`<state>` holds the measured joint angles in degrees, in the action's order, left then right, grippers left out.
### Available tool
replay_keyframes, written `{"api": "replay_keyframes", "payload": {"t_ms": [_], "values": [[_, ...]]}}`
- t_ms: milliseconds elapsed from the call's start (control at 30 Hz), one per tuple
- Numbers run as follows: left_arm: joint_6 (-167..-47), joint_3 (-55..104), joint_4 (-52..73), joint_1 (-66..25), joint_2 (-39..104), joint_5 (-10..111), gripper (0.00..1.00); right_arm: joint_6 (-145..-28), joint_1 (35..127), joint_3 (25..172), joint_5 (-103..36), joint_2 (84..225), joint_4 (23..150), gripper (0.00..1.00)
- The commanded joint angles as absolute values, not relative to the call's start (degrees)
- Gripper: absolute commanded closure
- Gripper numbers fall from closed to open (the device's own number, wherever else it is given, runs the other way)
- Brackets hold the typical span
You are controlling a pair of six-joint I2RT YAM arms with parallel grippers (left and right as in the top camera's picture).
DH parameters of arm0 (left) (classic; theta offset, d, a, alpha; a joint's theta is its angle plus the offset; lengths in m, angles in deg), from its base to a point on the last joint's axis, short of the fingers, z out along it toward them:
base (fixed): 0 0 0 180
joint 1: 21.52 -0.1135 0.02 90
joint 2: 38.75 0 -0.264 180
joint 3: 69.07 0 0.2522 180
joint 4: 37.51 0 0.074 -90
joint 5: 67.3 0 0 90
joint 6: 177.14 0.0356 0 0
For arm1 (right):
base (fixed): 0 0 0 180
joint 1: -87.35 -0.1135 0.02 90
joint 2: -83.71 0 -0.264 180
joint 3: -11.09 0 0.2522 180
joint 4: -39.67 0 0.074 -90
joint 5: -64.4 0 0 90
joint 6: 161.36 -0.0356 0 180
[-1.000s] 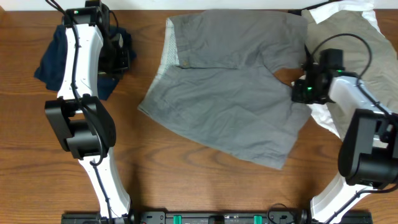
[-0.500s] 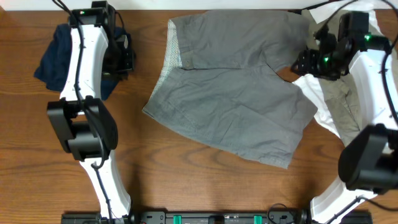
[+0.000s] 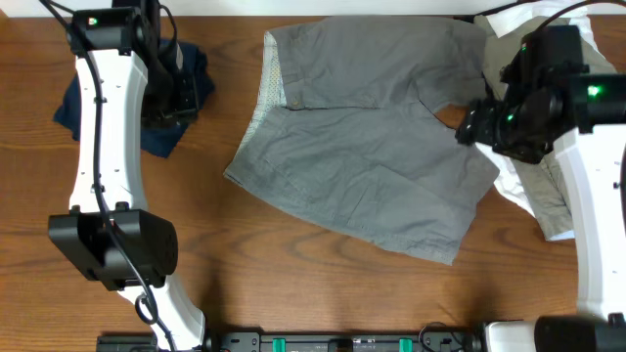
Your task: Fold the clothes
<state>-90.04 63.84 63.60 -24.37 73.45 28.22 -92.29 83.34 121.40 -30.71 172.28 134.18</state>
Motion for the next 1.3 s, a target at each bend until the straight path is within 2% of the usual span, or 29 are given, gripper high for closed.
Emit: {"api": "replay_keyframes", "payload": {"t_ms": [0,267,467,633,767,1000,1133,1267], "values": [[-91.3,61.5,63.1,-21.8,73.2,27.5,0.56,-99.1,79.6,118.7,-26.1,171.0,134.6,0.22],[-96.6,45.0,51.6,-18.2,73.2,27.5,0.54,-108.6,74.8,102.7,-25.4,171.0,130.1,0.22],[-105.1,32.1,39.6,-18.2,73.2,27.6,0.53,-115.1,73.0,91.9,-25.9,171.0,121.5,0.23],[-108.5,23.7,28.7,-18.2,73.2,27.6,0.50,-115.7,73.0,84.0,-28.2,171.0,113.3,0.21],[-107.7,19.5,22.7,-18.2,73.2,27.6,0.44,-115.7,73.0,80.2,-29.3,171.0,108.5,0.20],[-99.8,15.9,16.8,-18.2,73.3,28.2,0.44,-115.0,73.0,79.4,-29.7,171.0,107.4,0.20],[-94.5,12.1,11.4,-18.2,73.5,34.2,0.45,-115.0,72.6,79.4,-30.4,171.0,107.4,0.20],[-94.2,8.0,6.5,-18.2,73.5,35.0,0.46,-115.0,71.9,79.4,-30.4,171.0,107.4,0.20]]}}
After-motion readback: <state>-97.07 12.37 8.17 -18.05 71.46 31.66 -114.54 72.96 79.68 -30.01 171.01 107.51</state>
